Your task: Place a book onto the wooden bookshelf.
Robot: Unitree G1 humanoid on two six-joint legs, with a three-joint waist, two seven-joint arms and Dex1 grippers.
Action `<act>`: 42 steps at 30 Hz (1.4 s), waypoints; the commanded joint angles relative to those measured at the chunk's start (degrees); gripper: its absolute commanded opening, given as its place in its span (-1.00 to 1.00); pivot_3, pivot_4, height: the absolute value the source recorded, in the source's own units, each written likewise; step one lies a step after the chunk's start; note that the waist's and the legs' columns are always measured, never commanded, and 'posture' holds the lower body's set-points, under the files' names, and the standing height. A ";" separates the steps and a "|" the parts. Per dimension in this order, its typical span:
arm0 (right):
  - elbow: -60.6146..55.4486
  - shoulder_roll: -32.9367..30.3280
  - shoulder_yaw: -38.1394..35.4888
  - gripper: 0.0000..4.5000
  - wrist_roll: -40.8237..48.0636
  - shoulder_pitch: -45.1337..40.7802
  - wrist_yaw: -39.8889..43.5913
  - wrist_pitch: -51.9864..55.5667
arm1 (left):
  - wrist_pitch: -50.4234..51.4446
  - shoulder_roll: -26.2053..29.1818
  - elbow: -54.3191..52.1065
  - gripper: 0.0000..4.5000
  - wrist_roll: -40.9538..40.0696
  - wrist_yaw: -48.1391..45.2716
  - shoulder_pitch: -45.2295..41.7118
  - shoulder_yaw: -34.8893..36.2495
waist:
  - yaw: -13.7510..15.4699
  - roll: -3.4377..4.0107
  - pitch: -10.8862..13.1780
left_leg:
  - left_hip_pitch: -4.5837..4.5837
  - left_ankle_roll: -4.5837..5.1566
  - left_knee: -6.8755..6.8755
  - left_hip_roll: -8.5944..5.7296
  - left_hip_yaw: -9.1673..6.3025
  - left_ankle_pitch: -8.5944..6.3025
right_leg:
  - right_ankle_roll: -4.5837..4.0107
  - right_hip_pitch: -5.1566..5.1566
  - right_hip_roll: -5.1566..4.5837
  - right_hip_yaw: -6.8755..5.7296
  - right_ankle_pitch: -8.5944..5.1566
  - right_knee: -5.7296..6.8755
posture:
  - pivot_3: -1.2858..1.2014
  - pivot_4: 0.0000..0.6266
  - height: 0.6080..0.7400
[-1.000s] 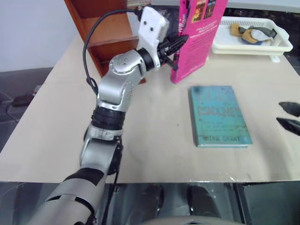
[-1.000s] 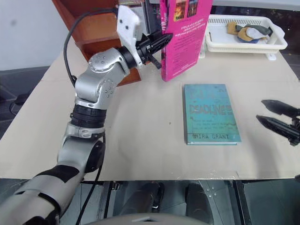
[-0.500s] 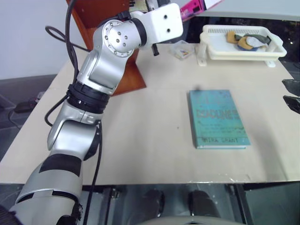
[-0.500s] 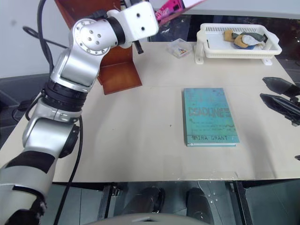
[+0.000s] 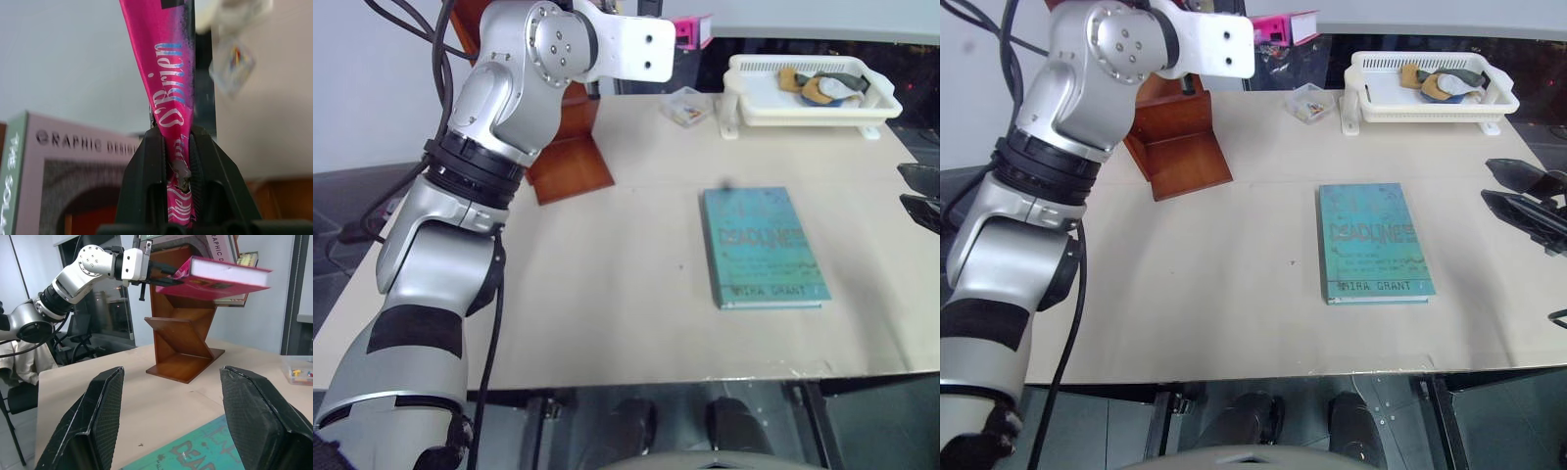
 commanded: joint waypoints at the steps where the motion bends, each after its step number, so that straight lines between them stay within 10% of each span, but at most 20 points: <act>1: 0.03 0.64 -0.46 0.41 -0.07 -1.14 0.44 -1.73 | 0.67 2.51 -1.80 -0.95 3.96 -3.59 -1.87 -0.03 | -0.20 0.01 -0.01 | 0.00 0.00 0.00 0.00 -0.01 0.00 | 0.00 0.00 0.00 0.00 0.00 0.01 | 0.03 -1.00 1.00; 18: 10.89 4.14 7.92 0.41 -4.41 -14.43 4.98 -5.39 | 12.44 12.61 -17.66 -0.95 11.75 -17.76 10.70 3.94 | -1.46 0.20 -0.38 | 0.02 0.00 0.49 0.00 0.06 0.00 | -0.01 -0.06 0.04 0.10 -0.01 0.65 | 0.03 -1.00 1.00; 19: 11.68 4.45 8.24 0.41 -4.64 -15.24 5.35 -5.64 | 13.10 12.31 -17.56 -0.49 12.29 -16.93 11.07 4.20 | -1.56 0.20 -0.39 | 0.03 0.01 0.60 0.00 0.07 0.00 | 0.00 -0.05 0.05 0.11 -0.01 0.74 | 0.03 -1.00 1.00; 26: 12.35 5.70 8.80 0.41 -5.23 -15.85 6.03 -6.22 | 14.02 11.06 -14.02 0.90 13.99 -12.58 12.83 4.78 | -1.76 0.22 -0.65 | 0.05 0.00 0.82 0.00 0.03 0.00 | 0.00 -0.03 0.09 0.09 0.00 0.99 | 0.03 -1.00 1.00; 42: 7.06 6.35 5.88 0.41 -3.42 -10.23 3.33 -5.45 | 10.80 6.26 -1.90 0.97 14.50 3.19 7.10 5.57 | -1.85 0.19 -0.80 | 0.04 0.00 0.85 0.00 0.03 -0.01 | -0.01 -0.04 0.07 0.10 0.00 0.99 | 0.03 -1.00 1.00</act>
